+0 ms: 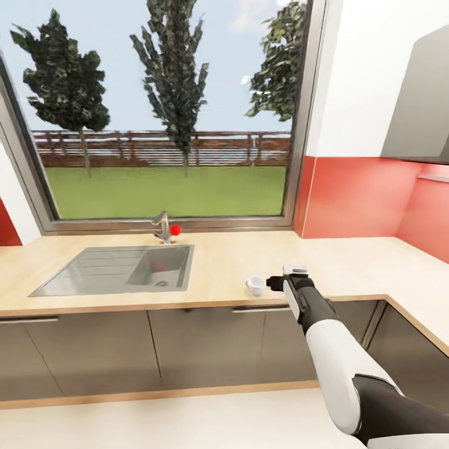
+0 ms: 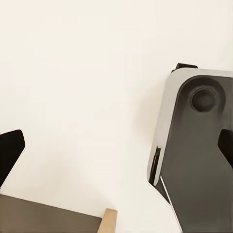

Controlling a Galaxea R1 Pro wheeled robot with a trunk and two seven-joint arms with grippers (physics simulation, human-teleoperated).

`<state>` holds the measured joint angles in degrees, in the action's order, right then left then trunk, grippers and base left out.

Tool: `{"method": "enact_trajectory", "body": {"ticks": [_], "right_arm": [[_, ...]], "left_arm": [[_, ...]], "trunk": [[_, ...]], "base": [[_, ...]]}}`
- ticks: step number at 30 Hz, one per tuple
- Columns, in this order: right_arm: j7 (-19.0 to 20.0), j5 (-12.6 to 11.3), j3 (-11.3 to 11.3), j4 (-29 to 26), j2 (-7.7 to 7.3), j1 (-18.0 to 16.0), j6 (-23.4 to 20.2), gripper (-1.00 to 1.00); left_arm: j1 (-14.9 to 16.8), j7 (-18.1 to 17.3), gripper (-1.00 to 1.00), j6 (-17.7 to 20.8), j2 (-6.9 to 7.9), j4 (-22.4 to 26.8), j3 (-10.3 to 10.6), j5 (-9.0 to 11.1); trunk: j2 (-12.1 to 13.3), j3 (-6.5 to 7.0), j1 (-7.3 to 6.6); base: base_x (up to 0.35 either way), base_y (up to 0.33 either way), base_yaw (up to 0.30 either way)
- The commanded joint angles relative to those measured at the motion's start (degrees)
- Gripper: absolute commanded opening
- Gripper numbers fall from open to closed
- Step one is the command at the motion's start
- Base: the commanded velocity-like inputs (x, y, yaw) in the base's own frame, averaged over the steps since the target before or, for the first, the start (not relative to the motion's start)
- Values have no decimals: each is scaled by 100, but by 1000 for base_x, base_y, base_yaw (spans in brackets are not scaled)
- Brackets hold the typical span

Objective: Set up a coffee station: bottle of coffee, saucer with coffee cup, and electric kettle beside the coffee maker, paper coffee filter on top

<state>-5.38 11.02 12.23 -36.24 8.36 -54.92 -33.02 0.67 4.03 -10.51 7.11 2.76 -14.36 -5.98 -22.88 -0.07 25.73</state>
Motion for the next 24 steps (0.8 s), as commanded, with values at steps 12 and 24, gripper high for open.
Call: {"method": "enact_trajectory", "body": {"ticks": [12, 24], "right_arm": [[19, 80, 33, 5, 5, -2, -29, 100], [19, 93, 34, 271, -23, 8, -20, 100]], "left_arm": [[-10, 27, 100, -12, 18, -65, -40, -61], [-23, 452, 100, -12, 5, -91, -47, -46]], "trunk": [[-3, -2, 6], [-3, -2, 6]], "base": [[338, 0, 0], [306, 0, 0]]}}
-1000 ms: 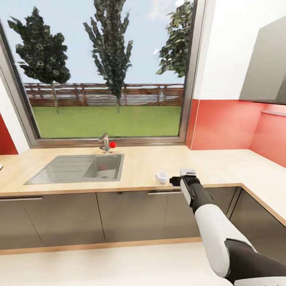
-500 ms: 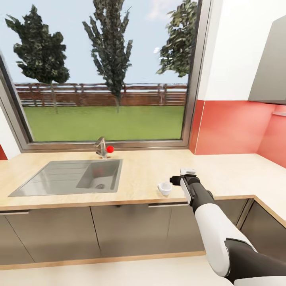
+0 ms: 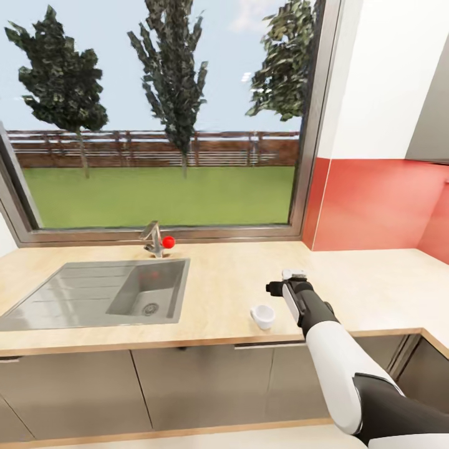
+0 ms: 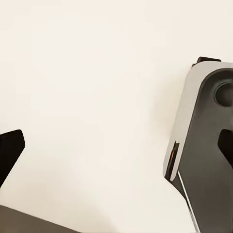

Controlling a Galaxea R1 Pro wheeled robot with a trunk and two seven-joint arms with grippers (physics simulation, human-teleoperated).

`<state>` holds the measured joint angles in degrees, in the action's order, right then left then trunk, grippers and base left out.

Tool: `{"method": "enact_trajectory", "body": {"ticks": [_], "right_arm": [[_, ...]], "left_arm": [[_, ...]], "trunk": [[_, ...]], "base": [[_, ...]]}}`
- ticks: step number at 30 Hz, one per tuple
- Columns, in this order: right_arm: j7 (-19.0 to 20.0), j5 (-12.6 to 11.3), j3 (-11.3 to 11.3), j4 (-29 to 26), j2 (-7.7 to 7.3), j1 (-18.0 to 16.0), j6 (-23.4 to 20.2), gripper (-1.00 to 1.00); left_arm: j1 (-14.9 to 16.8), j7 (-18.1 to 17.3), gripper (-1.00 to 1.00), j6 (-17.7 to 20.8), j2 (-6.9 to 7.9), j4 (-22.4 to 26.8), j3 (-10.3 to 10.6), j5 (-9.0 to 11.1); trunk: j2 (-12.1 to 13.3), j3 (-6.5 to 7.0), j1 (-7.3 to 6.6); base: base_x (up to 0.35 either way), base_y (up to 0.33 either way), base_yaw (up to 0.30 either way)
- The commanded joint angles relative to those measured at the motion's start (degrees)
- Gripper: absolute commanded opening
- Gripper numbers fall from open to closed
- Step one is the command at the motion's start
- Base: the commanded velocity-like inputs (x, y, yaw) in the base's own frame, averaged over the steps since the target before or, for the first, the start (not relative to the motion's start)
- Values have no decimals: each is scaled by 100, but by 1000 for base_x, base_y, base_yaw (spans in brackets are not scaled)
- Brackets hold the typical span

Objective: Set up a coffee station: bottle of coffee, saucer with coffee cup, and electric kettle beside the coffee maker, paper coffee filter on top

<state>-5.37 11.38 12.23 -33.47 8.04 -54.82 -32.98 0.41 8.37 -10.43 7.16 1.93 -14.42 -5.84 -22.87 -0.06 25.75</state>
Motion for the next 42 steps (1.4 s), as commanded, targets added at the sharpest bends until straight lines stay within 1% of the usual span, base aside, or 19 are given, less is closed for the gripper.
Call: {"method": "enact_trajectory", "body": {"ticks": [1, 7, 12, 18, 26, 30, 35, 37, 42], "right_arm": [[18, 57, 34, -6, 6, 0, -24, 100], [10, 57, 36, 68, -13, 5, -26, 100], [11, 50, 42, 502, -28, 7, -16, 100], [12, 49, 42, 610, -31, 14, -16, 100], [10, 49, 43, 918, -41, 15, -16, 100], [11, 49, 43, 971, -100, 15, -16, 100], [10, 45, 43, 1243, -154, 15, -16, 100], [11, 41, 43, 1336, -167, 15, -16, 100], [11, 47, 43, 1374, -171, 15, -14, 100]], "left_arm": [[3, 21, 100, -21, -1, -8, -42, -60], [-5, 32, 100, -21, -3, -8, -43, -60], [-40, 33, 100, -21, -2, -8, -43, -58], [-71, 33, 100, -21, 5, -8, -43, -58], [-76, 33, 100, -21, 5, -8, -43, -59], [-78, 33, 100, -21, 5, -8, -43, -58], [-77, 33, 100, -21, 5, -8, -43, -58], [-80, 33, 100, -21, 1, -8, -43, -59], [-77, 34, 100, -21, -3, -8, -43, -58]], "trunk": [[-4, -2, 3], [-4, -2, 3], [-4, -2, 3], [-4, -2, 3], [-4, -2, 3], [-4, -2, 3], [-4, -2, 3], [-4, -2, 3], [-4, -2, 3]], "base": [[113, 0, 0], [36, 0, 0], [4, 0, 0], [0, 0, 0], [0, 0, 0], [0, 0, 0], [0, 0, 0], [0, 0, 0], [0, 0, 0]]}}
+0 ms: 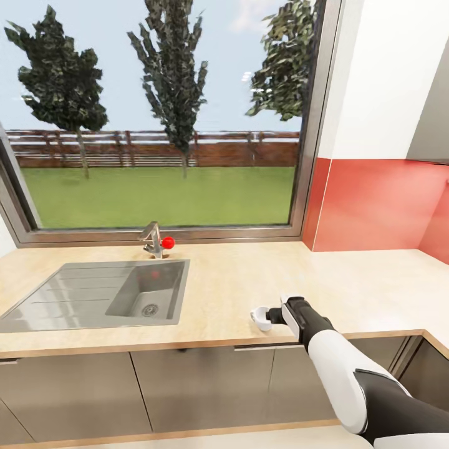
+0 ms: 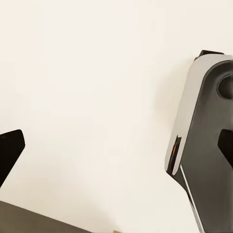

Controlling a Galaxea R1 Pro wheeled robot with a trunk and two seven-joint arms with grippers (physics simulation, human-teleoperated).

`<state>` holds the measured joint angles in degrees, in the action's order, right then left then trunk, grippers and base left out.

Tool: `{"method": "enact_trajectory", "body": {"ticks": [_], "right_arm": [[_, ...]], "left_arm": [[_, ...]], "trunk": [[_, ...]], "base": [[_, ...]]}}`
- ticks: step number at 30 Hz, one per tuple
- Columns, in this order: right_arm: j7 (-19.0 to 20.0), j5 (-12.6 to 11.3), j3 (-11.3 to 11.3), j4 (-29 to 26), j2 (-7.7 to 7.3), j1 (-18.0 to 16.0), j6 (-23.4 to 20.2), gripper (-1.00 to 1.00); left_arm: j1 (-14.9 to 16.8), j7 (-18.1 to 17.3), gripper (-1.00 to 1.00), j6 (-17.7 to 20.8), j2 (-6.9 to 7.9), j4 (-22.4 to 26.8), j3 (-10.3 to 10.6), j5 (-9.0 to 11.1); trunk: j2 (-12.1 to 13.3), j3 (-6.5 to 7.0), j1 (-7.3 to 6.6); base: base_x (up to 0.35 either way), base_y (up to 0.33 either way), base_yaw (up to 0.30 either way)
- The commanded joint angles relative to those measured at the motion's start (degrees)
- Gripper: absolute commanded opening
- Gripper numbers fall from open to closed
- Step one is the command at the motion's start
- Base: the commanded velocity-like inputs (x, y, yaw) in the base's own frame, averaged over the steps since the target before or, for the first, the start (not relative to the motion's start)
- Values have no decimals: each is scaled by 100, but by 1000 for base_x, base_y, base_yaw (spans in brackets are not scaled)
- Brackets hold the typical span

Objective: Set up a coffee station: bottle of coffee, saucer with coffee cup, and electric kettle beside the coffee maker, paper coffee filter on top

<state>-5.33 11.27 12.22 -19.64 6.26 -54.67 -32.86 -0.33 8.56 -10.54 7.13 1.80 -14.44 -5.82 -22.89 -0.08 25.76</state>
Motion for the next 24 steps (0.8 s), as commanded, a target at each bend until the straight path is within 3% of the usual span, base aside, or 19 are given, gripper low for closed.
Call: {"method": "enact_trajectory", "body": {"ticks": [1, 24], "right_arm": [[9, 59, 43, -4, 7, 0, -25, 100], [9, 60, 43, 153, -7, 0, -19, 100]], "left_arm": [[-3, 17, 100, -10, -1, 5, -42, -60], [-5, 23, 100, -10, -7, 5, -42, -60]], "trunk": [[-3, -1, 2], [-3, -1, 2]], "base": [[0, 0, 0], [0, 18, 0]]}}
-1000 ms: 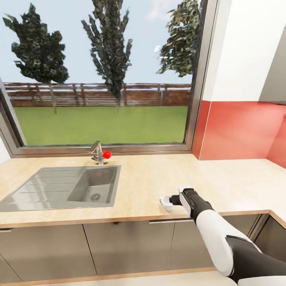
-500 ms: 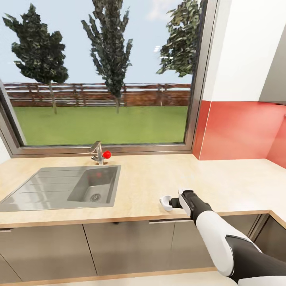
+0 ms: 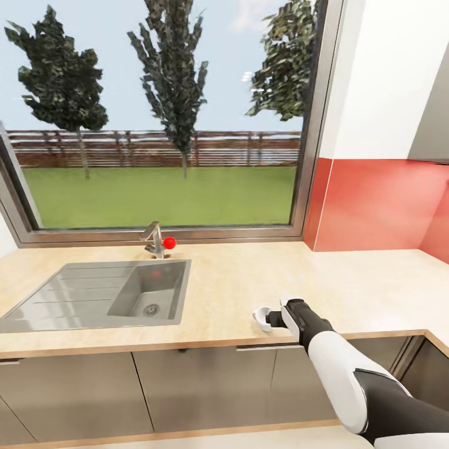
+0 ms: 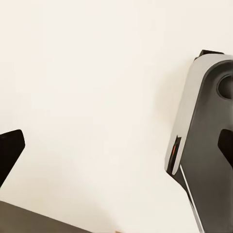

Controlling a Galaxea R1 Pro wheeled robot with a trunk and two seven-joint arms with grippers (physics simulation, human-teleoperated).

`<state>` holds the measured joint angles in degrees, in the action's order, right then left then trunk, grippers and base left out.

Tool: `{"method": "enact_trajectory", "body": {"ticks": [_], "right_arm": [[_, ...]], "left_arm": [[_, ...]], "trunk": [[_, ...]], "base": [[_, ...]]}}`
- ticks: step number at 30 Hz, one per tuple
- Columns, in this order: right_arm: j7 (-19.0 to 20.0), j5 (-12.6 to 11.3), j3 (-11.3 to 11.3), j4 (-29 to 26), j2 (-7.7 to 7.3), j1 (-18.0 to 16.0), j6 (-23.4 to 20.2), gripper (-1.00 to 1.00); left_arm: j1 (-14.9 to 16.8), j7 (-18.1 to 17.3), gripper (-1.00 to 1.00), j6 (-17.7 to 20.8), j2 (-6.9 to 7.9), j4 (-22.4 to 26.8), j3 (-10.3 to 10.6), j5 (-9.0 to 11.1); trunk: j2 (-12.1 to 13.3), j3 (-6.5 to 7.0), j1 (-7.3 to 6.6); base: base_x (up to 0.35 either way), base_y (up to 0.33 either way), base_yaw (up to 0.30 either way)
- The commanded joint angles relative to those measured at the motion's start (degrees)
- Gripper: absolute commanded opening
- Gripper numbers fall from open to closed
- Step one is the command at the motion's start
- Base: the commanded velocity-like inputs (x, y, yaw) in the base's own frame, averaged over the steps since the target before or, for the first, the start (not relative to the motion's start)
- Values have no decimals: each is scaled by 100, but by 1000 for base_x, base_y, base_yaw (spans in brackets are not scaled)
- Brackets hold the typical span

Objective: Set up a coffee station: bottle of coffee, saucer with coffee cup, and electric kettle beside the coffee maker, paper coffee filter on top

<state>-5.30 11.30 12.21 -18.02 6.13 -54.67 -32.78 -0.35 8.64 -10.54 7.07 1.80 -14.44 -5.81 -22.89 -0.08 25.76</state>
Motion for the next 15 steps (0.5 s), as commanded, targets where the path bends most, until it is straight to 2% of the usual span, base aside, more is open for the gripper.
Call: {"method": "enact_trajectory", "body": {"ticks": [1, 2, 3, 15], "right_arm": [[7, 57, 45, -9, 4, 0, -26, 100], [7, 57, 45, -9, 0, 0, -26, 100], [7, 57, 45, -9, -2, 0, -26, -100], [12, 57, 45, -9, -7, 0, -26, -100]], "left_arm": [[-3, 15, 100, -10, -2, 5, -42, -60], [-2, 15, 100, -10, -3, 5, -42, -60], [-1, 15, 100, -10, -3, 5, -42, -60], [-3, 15, 100, -10, -10, 3, -42, -60]], "trunk": [[-3, -1, 2], [-3, -1, 2], [-3, -1, 2], [-3, -1, 2]], "base": [[0, 1, 0], [0, 0, 0], [0, 0, 0], [0, 0, 0]]}}
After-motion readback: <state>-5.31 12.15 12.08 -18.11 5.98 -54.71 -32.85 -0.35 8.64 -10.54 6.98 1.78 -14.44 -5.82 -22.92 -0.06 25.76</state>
